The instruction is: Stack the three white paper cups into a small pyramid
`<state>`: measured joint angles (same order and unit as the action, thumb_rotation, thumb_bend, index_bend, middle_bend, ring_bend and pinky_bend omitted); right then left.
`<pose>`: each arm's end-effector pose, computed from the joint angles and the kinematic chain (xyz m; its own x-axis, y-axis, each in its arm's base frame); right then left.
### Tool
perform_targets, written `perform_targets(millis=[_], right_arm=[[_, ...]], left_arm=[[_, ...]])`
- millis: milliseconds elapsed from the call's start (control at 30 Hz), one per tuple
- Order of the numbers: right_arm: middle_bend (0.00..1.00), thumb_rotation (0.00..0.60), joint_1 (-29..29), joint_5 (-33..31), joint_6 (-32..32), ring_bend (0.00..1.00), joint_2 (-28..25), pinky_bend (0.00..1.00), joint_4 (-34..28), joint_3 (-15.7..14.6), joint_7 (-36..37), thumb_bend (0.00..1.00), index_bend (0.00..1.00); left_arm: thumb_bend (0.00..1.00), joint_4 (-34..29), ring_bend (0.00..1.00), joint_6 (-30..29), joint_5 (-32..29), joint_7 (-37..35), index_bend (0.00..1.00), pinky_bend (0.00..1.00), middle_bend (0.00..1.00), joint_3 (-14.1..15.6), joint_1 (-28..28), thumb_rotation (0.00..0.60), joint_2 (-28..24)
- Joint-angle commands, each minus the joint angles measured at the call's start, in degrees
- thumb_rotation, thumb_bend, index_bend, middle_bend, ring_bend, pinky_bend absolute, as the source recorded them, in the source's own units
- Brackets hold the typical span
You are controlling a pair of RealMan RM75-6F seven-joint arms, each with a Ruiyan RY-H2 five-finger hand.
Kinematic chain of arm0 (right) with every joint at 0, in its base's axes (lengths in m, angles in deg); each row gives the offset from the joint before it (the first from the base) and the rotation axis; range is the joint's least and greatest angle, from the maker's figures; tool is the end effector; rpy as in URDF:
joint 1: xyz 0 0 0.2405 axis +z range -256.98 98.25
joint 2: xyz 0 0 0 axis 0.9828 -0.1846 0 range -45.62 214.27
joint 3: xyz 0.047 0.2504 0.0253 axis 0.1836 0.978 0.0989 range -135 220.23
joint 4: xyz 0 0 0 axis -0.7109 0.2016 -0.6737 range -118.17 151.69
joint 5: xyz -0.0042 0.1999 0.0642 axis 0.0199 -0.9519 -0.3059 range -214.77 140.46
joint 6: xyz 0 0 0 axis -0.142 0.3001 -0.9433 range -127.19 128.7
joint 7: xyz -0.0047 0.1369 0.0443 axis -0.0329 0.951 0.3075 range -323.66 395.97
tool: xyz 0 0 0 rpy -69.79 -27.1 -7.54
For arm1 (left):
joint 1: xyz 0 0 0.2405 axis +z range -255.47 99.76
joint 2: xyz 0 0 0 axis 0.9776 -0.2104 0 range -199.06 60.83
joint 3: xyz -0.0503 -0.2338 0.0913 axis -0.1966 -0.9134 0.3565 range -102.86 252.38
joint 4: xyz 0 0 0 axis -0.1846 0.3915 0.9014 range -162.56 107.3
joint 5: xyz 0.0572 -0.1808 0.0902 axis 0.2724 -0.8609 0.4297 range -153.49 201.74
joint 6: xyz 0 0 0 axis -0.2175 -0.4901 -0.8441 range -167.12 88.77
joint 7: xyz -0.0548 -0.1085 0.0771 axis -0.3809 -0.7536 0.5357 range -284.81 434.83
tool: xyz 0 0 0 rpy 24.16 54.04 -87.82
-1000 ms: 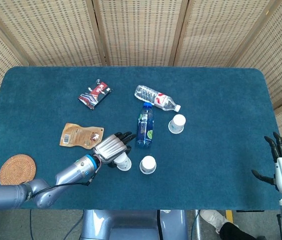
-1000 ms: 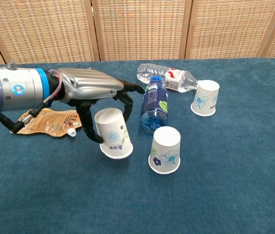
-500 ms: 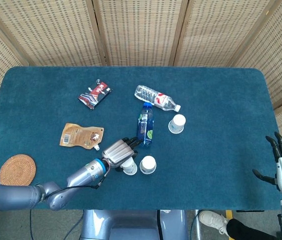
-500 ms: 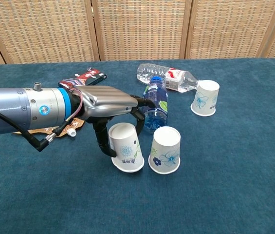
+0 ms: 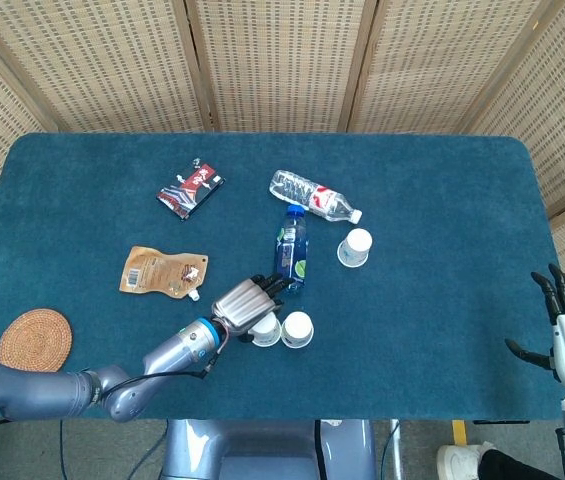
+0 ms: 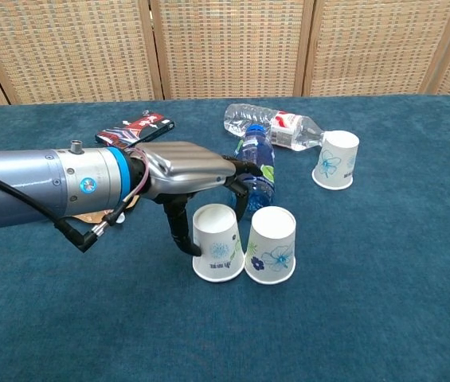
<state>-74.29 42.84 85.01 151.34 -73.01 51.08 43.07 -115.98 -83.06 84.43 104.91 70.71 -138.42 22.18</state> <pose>-0.3214 -0.2017 0.1655 0.2578 0.0926 0.9618 -0.9647 0.0803 0.2508 -0.0566 0.3211 -0.0717 0.7113 0.2567 0.6544 0.5812 -0.7383 -0.3421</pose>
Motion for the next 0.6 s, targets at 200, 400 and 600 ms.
perform_targets(millis=[200,400,600], right_arm=[[0.00,0.600,-0.02,0.30,0.20,0.00,-0.04,0.05,-0.23,-0.07,-0.11,0.15,0.14],[0.00,0.600,-0.11,0.48,0.34,0.00,-0.20,0.05,-0.56,-0.17,-0.14,0.15,0.14],[0.00,0.600,-0.31,1.28,0.94,0.00,-0.43,0.05,-1.01,-0.43,-0.17,0.15,0.14]], left_arm=[[0.19,-0.20,0.03,-0.48,0.12,0.44,0.31,0.19,0.00,0.39,0.09,0.600,0.11],[0.19,-1.96,0.02,-1.70,0.64,0.07,0.24,0.18,0.00,0.25,0.69,0.600,-1.35],[0.19,-6.63,0.01,-5.37,1.65,-0.11,0.22,0.17,0.00,-0.43,2.37,0.600,-5.87]])
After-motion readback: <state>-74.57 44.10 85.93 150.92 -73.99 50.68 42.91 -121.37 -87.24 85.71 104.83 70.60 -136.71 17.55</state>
